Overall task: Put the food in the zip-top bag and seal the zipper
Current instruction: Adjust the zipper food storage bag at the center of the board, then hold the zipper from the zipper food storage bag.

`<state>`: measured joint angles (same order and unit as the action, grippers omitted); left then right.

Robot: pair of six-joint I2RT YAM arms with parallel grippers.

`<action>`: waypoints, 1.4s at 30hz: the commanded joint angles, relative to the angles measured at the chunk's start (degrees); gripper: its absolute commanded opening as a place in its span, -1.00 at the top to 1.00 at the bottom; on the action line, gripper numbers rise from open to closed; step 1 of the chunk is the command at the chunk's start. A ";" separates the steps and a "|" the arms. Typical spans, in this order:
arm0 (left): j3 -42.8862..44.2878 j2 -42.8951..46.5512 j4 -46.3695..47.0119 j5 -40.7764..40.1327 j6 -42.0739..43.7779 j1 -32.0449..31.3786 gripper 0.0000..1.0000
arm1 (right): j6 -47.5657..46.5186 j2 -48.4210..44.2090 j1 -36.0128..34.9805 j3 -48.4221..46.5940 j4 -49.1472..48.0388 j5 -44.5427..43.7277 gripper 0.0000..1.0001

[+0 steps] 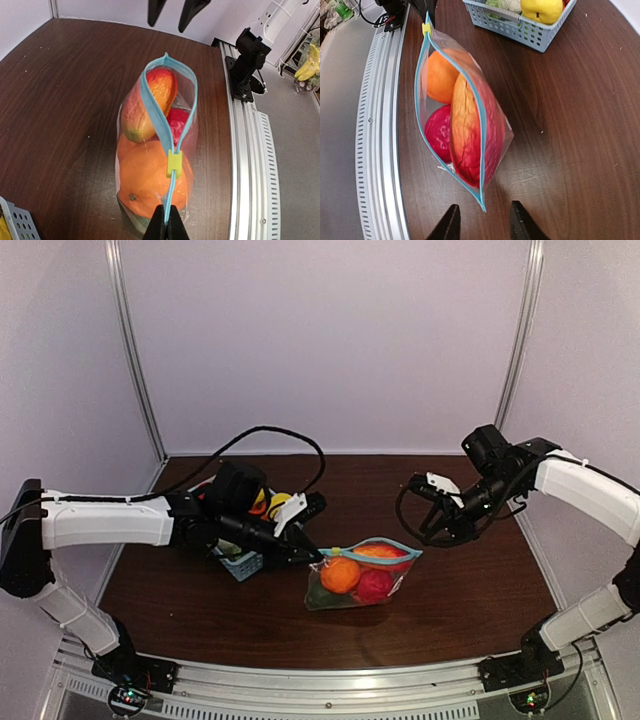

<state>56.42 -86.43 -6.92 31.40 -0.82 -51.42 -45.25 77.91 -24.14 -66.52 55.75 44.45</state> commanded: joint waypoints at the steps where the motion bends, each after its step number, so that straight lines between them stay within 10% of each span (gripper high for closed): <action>1: 2.05 2.79 0.92 -0.89 4.02 -2.43 1.00 | 4.22 -0.54 -4.26 -6.44 -1.13 -1.25 0.19; 25: -2.81 5.70 3.31 -9.87 7.83 -4.80 1.00 | 9.28 18.76 -23.69 -20.78 -8.77 2.64 0.03; 42: -4.86 7.59 6.60 -12.77 6.92 -4.80 1.00 | 10.00 20.68 -24.13 -20.42 -9.55 4.24 0.41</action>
<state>52.38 -80.93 -4.36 19.62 6.13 -56.10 -35.73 98.30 -47.92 -87.11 46.96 47.94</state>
